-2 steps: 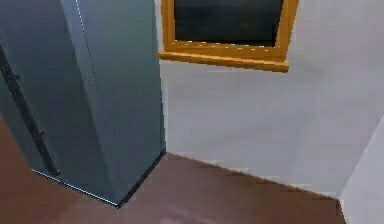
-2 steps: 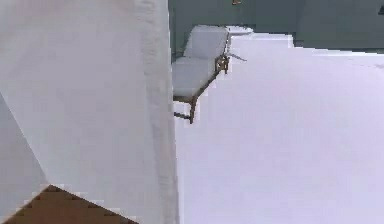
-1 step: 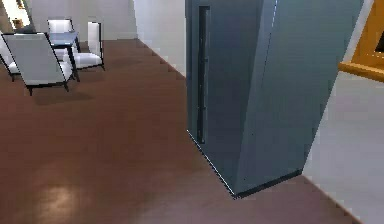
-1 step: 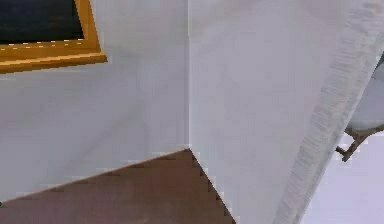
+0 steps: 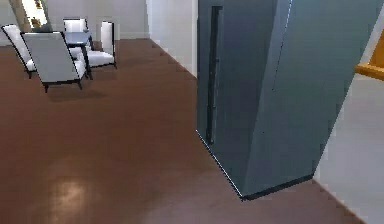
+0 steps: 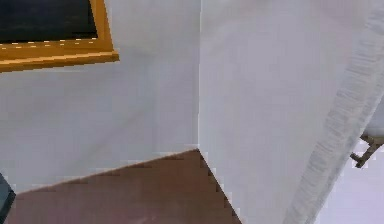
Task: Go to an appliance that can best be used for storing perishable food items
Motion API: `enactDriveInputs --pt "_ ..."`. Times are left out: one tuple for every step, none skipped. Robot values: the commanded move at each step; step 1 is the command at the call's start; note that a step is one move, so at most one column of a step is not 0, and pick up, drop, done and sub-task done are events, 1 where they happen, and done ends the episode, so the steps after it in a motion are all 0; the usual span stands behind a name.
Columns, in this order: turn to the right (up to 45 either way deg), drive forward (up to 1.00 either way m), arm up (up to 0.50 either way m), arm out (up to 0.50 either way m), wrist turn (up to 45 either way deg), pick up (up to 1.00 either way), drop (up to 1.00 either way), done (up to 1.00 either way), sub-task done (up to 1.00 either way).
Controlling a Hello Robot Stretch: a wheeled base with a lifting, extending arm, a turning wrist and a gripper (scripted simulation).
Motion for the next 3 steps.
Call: enactDriveInputs --pt "0.0 0.45 0.0 0.0 0.0 0.0 0.0 0.0 0.0" --pt "21.0 0.0 0.0 0.0 0.0 0.0 0.0 0.0 0.0" --pt "0.0 0.0 0.0 0.0 0.0 0.0 0.0 1.0 0.0"
